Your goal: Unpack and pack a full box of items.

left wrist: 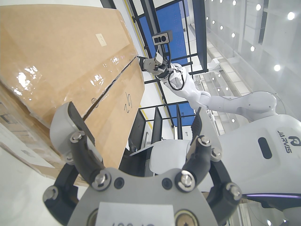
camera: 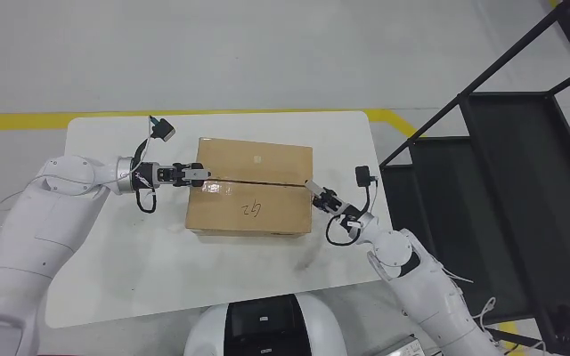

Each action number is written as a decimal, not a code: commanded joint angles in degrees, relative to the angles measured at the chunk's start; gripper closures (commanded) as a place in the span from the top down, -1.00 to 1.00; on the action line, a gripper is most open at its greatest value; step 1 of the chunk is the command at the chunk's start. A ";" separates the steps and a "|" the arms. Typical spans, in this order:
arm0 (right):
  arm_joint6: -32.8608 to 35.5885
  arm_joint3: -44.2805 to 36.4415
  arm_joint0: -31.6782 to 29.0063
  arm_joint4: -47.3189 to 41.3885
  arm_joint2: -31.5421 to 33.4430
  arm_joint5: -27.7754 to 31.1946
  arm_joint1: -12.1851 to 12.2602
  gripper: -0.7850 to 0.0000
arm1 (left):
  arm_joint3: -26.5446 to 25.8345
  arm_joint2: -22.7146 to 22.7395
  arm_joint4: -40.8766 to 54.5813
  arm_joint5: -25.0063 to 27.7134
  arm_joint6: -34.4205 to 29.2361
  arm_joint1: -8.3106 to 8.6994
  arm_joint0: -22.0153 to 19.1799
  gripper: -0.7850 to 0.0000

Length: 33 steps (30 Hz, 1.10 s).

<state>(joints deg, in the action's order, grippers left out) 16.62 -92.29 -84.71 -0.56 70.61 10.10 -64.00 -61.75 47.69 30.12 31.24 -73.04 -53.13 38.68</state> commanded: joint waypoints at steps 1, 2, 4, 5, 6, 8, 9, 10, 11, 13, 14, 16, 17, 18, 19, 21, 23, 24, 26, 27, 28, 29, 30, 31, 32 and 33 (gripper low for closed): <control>-0.93 0.00 -0.15 0.27 0.43 0.38 -0.03 1.00 | 0.00 0.00 0.00 0.00 0.00 0.00 0.00 1.00; -1.29 -0.06 -0.26 0.36 0.66 0.57 -0.05 1.00 | 0.00 0.00 0.00 0.00 0.00 0.00 0.00 1.00; -2.62 -0.30 -0.58 0.92 1.62 1.09 -0.01 1.00 | 0.00 0.00 0.00 0.00 0.00 0.00 0.00 1.00; -2.88 -0.69 -1.00 1.14 2.05 1.28 0.03 1.00 | 0.00 0.00 0.00 0.00 0.00 0.00 0.00 1.00; -2.69 -1.24 -1.49 1.03 2.52 1.31 0.09 1.00 | 0.00 0.00 0.00 0.00 0.00 0.00 0.00 1.00; -0.60 -2.50 -2.63 0.50 3.29 1.10 0.29 1.00 | 0.00 0.00 0.00 0.00 0.00 0.00 0.00 1.00; 1.24 -3.07 -3.15 -0.23 3.58 0.70 0.40 1.00 | 0.00 0.00 0.00 0.00 0.00 0.00 0.00 1.00; 2.98 -3.50 -3.56 -0.69 3.91 0.12 0.52 1.00 | 0.00 0.00 0.00 0.00 0.00 0.00 0.00 1.00; 4.37 -3.87 -3.89 -0.53 4.19 -0.44 0.64 1.00 | 0.00 0.00 0.00 0.00 0.00 0.00 0.00 1.00; 7.21 -4.20 -4.47 -1.25 4.00 -1.37 0.74 1.00 | 0.00 0.00 0.00 0.00 0.00 0.00 0.00 1.00; 8.31 -4.06 -4.46 -1.78 3.84 -1.74 0.74 1.00 | 0.00 0.00 0.00 0.00 0.00 0.00 0.00 1.00; 10.36 -3.17 -4.06 -2.27 2.94 -2.63 0.67 1.00 | 0.00 0.00 0.00 0.00 0.00 0.00 0.00 1.00; 11.10 -2.58 -3.48 -2.62 2.42 -2.95 0.58 1.00 | 0.00 0.00 0.00 0.00 0.00 0.00 0.00 1.00; 11.39 -1.83 -2.82 -2.39 1.87 -3.22 0.49 1.00 | 0.00 0.00 0.00 0.00 0.00 0.00 0.00 1.00; 11.60 -1.07 -2.10 -2.17 1.24 -3.45 0.37 1.00 | 0.00 0.00 0.00 0.00 0.00 0.00 0.00 1.00; 11.41 0.84 -0.22 -1.17 0.04 -4.03 0.11 1.00 | 0.00 0.00 0.00 0.00 0.00 0.00 0.00 1.00; 10.88 2.74 1.72 0.02 -1.23 -4.75 -0.19 1.00 | 0.00 0.00 0.00 0.00 0.00 0.00 0.00 1.00; 10.60 3.72 2.60 -0.08 -1.79 -4.83 -0.38 1.00 | 0.00 0.00 0.00 0.00 0.00 0.00 0.00 1.00; 10.39 5.76 4.26 -0.35 -2.82 -5.00 -0.72 1.00 | 0.00 0.00 0.00 0.00 0.00 0.00 0.00 1.00; 10.26 6.73 4.94 -0.76 -3.25 -4.99 -0.90 1.00 | 0.00 0.00 0.00 0.00 0.00 0.00 0.00 1.00; 10.18 7.68 5.57 -1.69 -3.62 -5.02 -1.09 1.00 | 0.00 0.00 0.00 0.00 0.00 0.00 0.00 1.00; 9.96 8.76 6.19 -2.56 -3.83 -4.90 -1.27 1.00 | 0.00 0.00 0.00 0.00 0.00 0.00 0.00 1.00; 9.47 9.74 6.75 -3.17 -3.98 -4.48 -1.44 1.00 | 0.00 0.00 0.00 0.00 0.00 0.00 0.00 1.00; 8.99 10.72 7.15 -4.18 -4.11 -3.90 -1.62 1.00 | 0.00 0.00 0.00 0.00 0.00 0.00 0.00 1.00; 8.46 11.60 7.55 -4.98 -4.13 -3.26 -1.77 1.00 | 0.00 0.00 0.00 0.00 0.00 0.00 0.00 1.00; 7.75 12.32 7.86 -5.59 -4.06 -2.34 -1.90 1.00 | 0.00 0.00 0.00 0.00 0.00 0.00 0.00 1.00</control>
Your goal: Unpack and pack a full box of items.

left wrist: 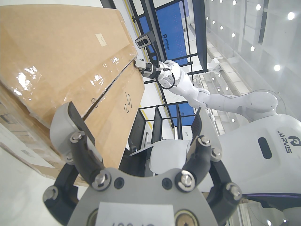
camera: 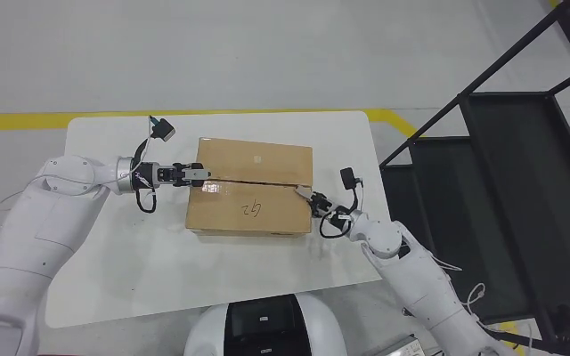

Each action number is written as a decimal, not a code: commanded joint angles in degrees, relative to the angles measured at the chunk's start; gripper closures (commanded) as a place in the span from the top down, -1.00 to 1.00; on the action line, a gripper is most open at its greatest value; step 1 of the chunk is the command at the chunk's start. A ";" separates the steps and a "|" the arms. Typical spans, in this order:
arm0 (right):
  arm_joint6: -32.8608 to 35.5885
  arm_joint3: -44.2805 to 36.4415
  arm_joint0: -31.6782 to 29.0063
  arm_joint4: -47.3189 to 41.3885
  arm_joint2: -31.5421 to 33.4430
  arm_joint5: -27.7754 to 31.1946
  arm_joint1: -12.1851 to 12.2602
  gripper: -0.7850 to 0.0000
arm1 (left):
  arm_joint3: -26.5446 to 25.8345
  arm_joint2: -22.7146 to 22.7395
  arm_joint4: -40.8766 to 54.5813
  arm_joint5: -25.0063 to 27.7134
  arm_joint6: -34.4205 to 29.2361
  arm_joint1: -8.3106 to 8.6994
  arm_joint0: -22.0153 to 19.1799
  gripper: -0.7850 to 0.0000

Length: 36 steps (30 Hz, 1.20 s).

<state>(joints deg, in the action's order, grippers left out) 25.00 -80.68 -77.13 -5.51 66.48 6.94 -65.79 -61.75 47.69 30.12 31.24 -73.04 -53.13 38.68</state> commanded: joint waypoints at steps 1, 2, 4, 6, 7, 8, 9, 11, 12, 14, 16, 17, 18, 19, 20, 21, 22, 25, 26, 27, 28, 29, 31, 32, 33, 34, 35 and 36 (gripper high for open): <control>-1.51 1.36 0.47 -1.09 0.24 1.77 -0.21 1.00 | 0.00 0.00 0.00 0.00 0.00 0.00 0.00 1.00; -2.32 1.87 0.56 -1.34 0.44 2.60 -0.29 1.00 | 0.00 0.00 0.00 0.00 0.00 0.00 0.00 1.00; -3.85 2.29 0.51 -1.59 1.17 4.15 -0.33 1.00 | 0.00 0.00 0.00 0.00 0.00 0.00 0.00 1.00; -5.42 2.01 -0.03 -1.32 2.32 5.54 -0.23 1.00 | 0.00 0.00 0.00 0.00 0.00 0.00 0.00 1.00; -6.28 1.70 -0.44 -1.15 3.12 6.20 -0.14 1.00 | 0.00 0.00 0.00 0.00 0.00 0.00 0.00 1.00; -7.00 1.31 -0.96 -0.82 3.95 6.73 -0.01 1.00 | 0.00 0.00 0.00 0.00 0.00 0.00 0.00 1.00; -7.75 0.86 -1.55 -0.29 4.86 7.20 0.13 1.00 | 0.00 0.00 0.00 0.00 0.00 0.00 0.00 1.00; -8.87 -0.26 -2.90 0.64 6.68 7.84 0.44 1.00 | 0.00 0.00 0.00 0.00 0.00 0.00 0.00 1.00; -9.28 -0.79 -3.60 1.14 7.58 7.97 0.60 1.00 | 0.00 0.00 0.00 0.00 0.00 0.00 0.00 1.00; -9.82 -1.77 -4.84 2.20 9.18 8.14 0.89 1.00 | 0.00 0.00 0.00 0.00 0.00 0.00 0.00 1.00; -9.10 -2.76 -6.04 2.10 10.37 7.98 1.10 1.00 | 0.00 0.00 0.00 0.00 0.00 0.00 0.00 1.00; -7.29 -3.26 -6.60 1.26 10.68 7.52 1.21 1.00 | 0.00 0.00 0.00 0.00 0.00 0.00 0.00 1.00; -4.43 -3.60 -7.01 0.34 10.93 6.55 1.36 1.00 | 0.00 0.00 0.00 0.00 0.00 0.00 0.00 1.00; -2.19 -3.91 -7.25 -0.63 11.42 5.72 1.51 1.00 | 0.00 0.00 0.00 0.00 0.00 0.00 0.00 1.00; -0.91 -4.06 -7.52 -0.42 11.98 4.91 1.69 1.00 | 0.00 0.00 0.00 0.00 0.00 0.00 0.00 1.00; 0.07 -4.33 -7.77 1.24 12.34 4.21 1.89 1.00 | 0.00 0.00 0.00 0.00 0.00 0.00 0.00 1.00; 0.24 -4.66 -8.02 3.46 12.68 3.81 2.08 1.00 | 0.00 0.00 0.00 0.00 0.00 0.00 0.00 1.00; 1.71 -4.92 -8.89 11.43 13.06 6.23 2.67 1.00 | 0.00 0.00 0.00 0.00 0.00 0.00 0.00 1.00; 1.65 -4.37 -9.06 14.55 13.40 6.84 2.90 1.00 | 0.00 0.00 0.00 0.00 0.00 0.00 0.00 1.00; 2.23 -3.97 -9.14 17.79 13.49 8.08 3.13 1.00 | 0.00 0.00 0.00 0.00 0.00 0.00 0.00 1.00; 2.55 -3.26 -9.18 20.78 13.77 8.87 3.37 1.00 | 0.00 0.00 0.00 0.00 0.00 0.00 0.00 1.00; 2.81 -2.86 -9.20 23.22 13.92 10.21 3.56 1.00 | 0.00 0.00 0.00 0.00 0.00 0.00 0.00 1.00; 3.56 -1.86 -8.97 28.41 14.18 12.82 3.97 1.00 | 0.00 0.00 0.00 0.00 0.00 0.00 0.00 1.00; 3.52 -1.49 -8.73 31.38 14.15 13.57 4.14 1.00 | 0.00 0.00 0.00 0.00 0.00 0.00 0.00 1.00; 3.84 -1.32 -8.39 34.74 13.80 14.59 4.30 1.00 | 0.00 0.00 0.00 0.00 0.00 0.00 0.00 1.00; 3.59 -1.12 -8.03 37.57 13.50 15.47 4.41 1.00 | 0.00 0.00 0.00 0.00 0.00 0.00 0.00 1.00; 3.11 -0.79 -7.83 38.76 13.12 16.21 4.41 1.00 | 0.00 0.00 0.00 0.00 0.00 0.00 0.00 1.00; 3.15 -0.41 -7.50 39.74 12.69 16.91 4.41 1.00 | 0.00 0.00 0.00 0.00 0.00 0.00 0.00 1.00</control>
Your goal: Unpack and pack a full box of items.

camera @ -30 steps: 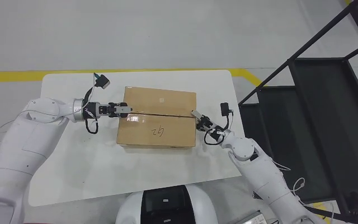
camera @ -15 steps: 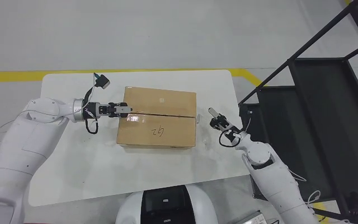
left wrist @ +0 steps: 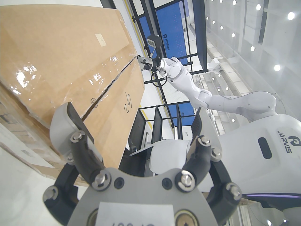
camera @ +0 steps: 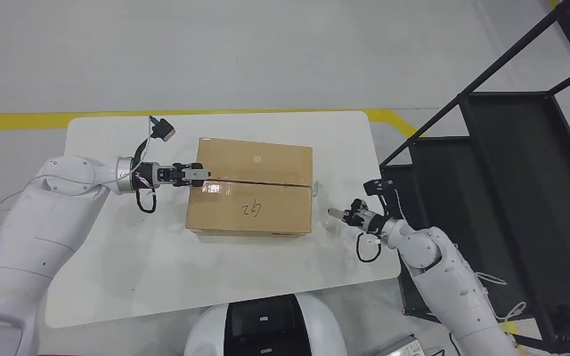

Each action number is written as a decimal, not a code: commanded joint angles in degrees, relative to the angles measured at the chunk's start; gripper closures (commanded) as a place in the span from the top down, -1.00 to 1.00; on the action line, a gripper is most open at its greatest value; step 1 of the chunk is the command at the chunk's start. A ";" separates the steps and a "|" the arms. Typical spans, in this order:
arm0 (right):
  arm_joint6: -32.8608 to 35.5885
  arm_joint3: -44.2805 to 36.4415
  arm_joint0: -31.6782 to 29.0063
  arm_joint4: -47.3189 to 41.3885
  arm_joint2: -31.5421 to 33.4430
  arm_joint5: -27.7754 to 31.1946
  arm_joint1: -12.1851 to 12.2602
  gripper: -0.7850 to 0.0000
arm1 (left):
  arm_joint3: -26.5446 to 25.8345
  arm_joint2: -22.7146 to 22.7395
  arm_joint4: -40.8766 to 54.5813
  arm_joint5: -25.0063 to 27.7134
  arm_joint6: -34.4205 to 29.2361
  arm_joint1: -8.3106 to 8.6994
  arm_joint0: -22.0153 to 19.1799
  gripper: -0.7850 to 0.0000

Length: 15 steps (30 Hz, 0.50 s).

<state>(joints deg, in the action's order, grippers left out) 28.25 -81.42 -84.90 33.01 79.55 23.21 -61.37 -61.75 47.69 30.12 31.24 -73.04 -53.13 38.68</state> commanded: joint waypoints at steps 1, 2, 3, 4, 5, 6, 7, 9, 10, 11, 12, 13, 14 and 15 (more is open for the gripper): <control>0.20 0.75 0.79 2.27 -0.76 0.96 0.00 1.00 | 0.00 0.00 0.00 0.00 0.00 0.00 0.00 1.00; 0.50 1.14 1.29 2.92 -1.20 1.25 -0.02 1.00 | 0.00 0.00 0.00 0.00 0.00 0.00 0.00 1.00; 1.01 1.56 1.78 3.22 -1.72 1.62 -0.06 1.00 | 0.00 0.00 0.00 0.00 0.00 0.00 0.00 1.00; 1.38 1.97 2.29 3.51 -2.22 1.83 -0.11 1.00 | 0.00 0.00 0.00 0.00 0.00 0.00 0.00 1.00; 1.82 2.34 2.77 3.86 -2.89 2.17 -0.18 1.00 | 0.00 0.00 0.00 0.00 0.00 0.00 0.00 1.00; 2.26 2.81 3.22 3.86 -3.55 2.43 -0.27 1.00 | 0.00 0.00 0.00 0.00 0.00 0.00 0.00 1.00; 2.53 3.27 3.68 3.70 -4.16 2.57 -0.37 1.00 | 0.00 0.00 0.00 0.00 0.00 0.00 0.00 1.00; 2.97 4.08 4.51 3.40 -5.42 2.87 -0.59 1.00 | 0.00 0.00 0.00 0.00 0.00 0.00 0.00 1.00; 3.03 4.54 4.89 3.26 -5.94 2.80 -0.70 0.99 | 0.00 0.00 0.00 0.00 0.00 0.00 0.00 1.00; 3.01 4.93 5.23 3.36 -6.46 2.69 -0.80 1.00 | 0.00 0.00 0.00 0.00 0.00 0.00 0.00 1.00; 3.12 5.34 5.56 3.35 -7.00 2.63 -0.90 0.95 | 0.00 0.00 0.00 0.00 0.00 0.00 0.00 1.00; 2.99 5.74 5.95 3.35 -7.39 2.53 -1.00 0.95 | 0.00 0.00 0.00 0.00 0.00 0.00 0.00 1.00; 2.87 6.11 6.25 3.33 -7.75 2.51 -1.08 0.94 | 0.00 0.00 0.00 0.00 0.00 0.00 0.00 1.00; 2.80 6.37 6.47 3.25 -8.08 2.48 -1.15 0.93 | 0.00 0.00 0.00 0.00 0.00 0.00 0.00 1.00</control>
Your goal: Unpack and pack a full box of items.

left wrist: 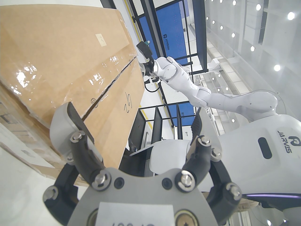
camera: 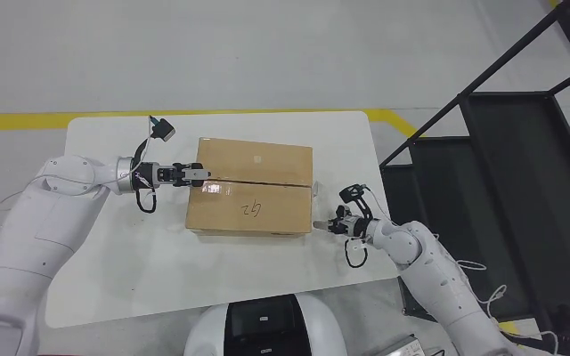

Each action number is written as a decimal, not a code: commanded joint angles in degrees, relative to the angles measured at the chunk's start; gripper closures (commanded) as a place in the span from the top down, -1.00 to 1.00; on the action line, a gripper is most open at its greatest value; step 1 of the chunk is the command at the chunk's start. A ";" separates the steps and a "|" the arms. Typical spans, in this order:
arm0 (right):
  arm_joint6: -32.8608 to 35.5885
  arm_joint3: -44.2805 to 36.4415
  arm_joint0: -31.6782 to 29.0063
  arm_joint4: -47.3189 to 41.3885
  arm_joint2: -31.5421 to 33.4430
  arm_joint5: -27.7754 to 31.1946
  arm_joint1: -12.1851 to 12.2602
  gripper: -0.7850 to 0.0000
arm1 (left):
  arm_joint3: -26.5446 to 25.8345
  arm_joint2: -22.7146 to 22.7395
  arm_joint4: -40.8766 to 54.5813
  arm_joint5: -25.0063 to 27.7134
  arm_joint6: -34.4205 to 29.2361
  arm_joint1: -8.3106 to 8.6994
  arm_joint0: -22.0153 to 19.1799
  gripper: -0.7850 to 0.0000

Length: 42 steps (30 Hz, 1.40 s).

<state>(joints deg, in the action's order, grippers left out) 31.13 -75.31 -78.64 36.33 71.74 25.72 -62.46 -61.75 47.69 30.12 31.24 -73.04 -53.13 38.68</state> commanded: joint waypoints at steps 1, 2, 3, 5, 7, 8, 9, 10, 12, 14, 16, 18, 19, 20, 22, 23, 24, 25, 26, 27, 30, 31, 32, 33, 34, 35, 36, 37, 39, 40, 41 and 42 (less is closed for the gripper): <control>-0.21 0.46 0.39 -0.08 -0.50 -0.06 -0.11 0.92 | 0.00 0.00 0.00 0.00 0.00 0.00 0.00 1.00; -0.36 0.67 0.52 -0.10 -0.64 -0.23 -0.15 0.86 | 0.00 0.00 0.00 0.00 0.00 0.00 0.00 1.00; -0.47 0.80 0.60 -0.05 -0.77 -0.37 -0.17 0.73 | 0.00 0.00 0.00 0.00 0.00 0.00 0.00 1.00; -0.63 0.93 0.67 0.07 -0.97 -0.66 -0.20 0.22 | 0.00 0.00 0.00 0.00 0.00 0.00 0.00 1.00; -0.63 1.14 0.67 0.71 -1.05 -1.74 -0.20 -0.20 | 0.00 0.00 0.00 0.00 0.00 0.00 0.00 1.00; -0.76 1.14 0.64 0.83 -1.08 -2.19 -0.21 -0.40 | 0.00 0.00 0.00 0.00 0.00 0.00 0.00 1.00; -0.87 1.12 0.60 0.96 -1.10 -2.37 -0.20 -0.51 | 0.00 0.00 0.00 0.00 0.00 0.00 0.00 1.00; -1.03 1.12 0.52 0.95 -1.06 -2.54 -0.20 -0.66 | 0.00 0.00 0.00 0.00 0.00 0.00 0.00 1.00; -1.21 0.91 0.27 1.28 -0.88 -3.03 -0.13 -1.00 | 0.00 0.00 0.00 0.00 0.00 0.00 0.00 1.00; -1.50 0.53 -0.12 2.08 -0.32 -4.00 0.02 -1.00 | 0.00 0.00 0.00 0.00 0.00 0.00 0.00 1.00; -1.98 -0.28 -0.75 3.15 0.51 -4.89 0.25 -1.00 | 0.00 0.00 0.00 0.00 0.00 0.00 0.00 1.00; -2.68 -1.29 -1.62 4.50 2.04 -6.28 0.60 -1.00 | 0.00 0.00 0.00 0.00 0.00 0.00 0.00 1.00; -3.08 -1.92 -2.19 5.14 3.03 -7.10 0.81 -1.00 | 0.00 0.00 0.00 0.00 0.00 0.00 0.00 1.00; -3.48 -2.61 -2.79 5.98 4.17 -8.07 1.05 -1.00 | 0.00 0.00 0.00 0.00 0.00 0.00 0.00 1.00; -4.06 -4.23 -4.27 7.92 6.60 -10.11 1.56 -1.00 | 0.00 0.00 0.00 0.00 0.00 0.00 0.00 1.00; -4.26 -5.09 -5.08 8.40 7.86 -10.96 1.79 -1.00 | 0.00 0.00 0.00 0.00 0.00 0.00 0.00 1.00; -4.55 -5.82 -5.86 8.69 9.34 -11.96 2.02 -1.00 | 0.00 0.00 0.00 0.00 0.00 0.00 0.00 1.00; -4.69 -6.57 -6.63 9.28 10.68 -12.73 2.25 -1.00 | 0.00 0.00 0.00 0.00 0.00 0.00 0.00 1.00; -4.77 -7.28 -7.39 9.86 11.85 -13.42 2.45 -1.00 | 0.00 0.00 0.00 0.00 0.00 0.00 0.00 1.00; -5.06 -7.93 -8.07 10.27 13.09 -14.29 2.63 -1.00 | 0.00 0.00 0.00 0.00 0.00 0.00 0.00 1.00; -5.44 -10.14 -10.30 12.67 15.65 -17.66 2.99 -1.00 | 0.00 0.00 0.00 0.00 0.00 0.00 0.00 1.00; -5.65 -10.55 -10.77 13.33 16.32 -18.89 3.05 -1.00 | 0.00 0.00 0.00 0.00 0.00 0.00 0.00 1.00; -5.83 -10.97 -11.21 14.08 16.74 -19.96 3.09 -1.00 | 0.00 0.00 0.00 0.00 0.00 0.00 0.00 1.00; -5.93 -11.31 -11.53 14.59 17.03 -20.70 3.10 -1.00 | 0.00 0.00 0.00 0.00 0.00 0.00 0.00 1.00; -6.21 -11.52 -11.74 14.90 17.30 -21.40 3.10 -1.00 | 0.00 0.00 0.00 0.00 0.00 0.00 0.00 1.00; -6.47 -11.62 -11.91 14.96 17.46 -21.91 3.07 -1.00 | 0.00 0.00 0.00 0.00 0.00 0.00 0.00 1.00; -6.63 -11.62 -11.98 15.09 17.55 -22.35 3.04 -1.00 | 0.00 0.00 0.00 0.00 0.00 0.00 0.00 1.00; -6.80 -11.54 -12.00 15.33 17.59 -22.76 3.02 -1.00 | 0.00 0.00 0.00 0.00 0.00 0.00 0.00 1.00; -7.13 -11.12 -11.88 15.11 17.56 -23.46 2.90 -1.00 | 0.00 0.00 0.00 0.00 0.00 0.00 0.00 1.00; -7.42 -11.01 -11.86 14.93 17.52 -23.92 2.83 -1.00 | 0.00 0.00 0.00 0.00 0.00 0.00 0.00 1.00; -7.72 -10.82 -11.92 14.87 17.48 -24.40 2.76 -1.00 | 0.00 0.00 0.00 0.00 0.00 0.00 0.00 1.00; -7.93 -10.48 -11.87 14.81 17.50 -24.83 2.71 -1.00 | 0.00 0.00 0.00 0.00 0.00 0.00 0.00 1.00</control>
<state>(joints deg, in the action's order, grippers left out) 23.42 -86.08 -90.53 51.21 89.24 1.33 -59.70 -61.75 47.69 30.12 31.24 -73.04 -53.13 38.68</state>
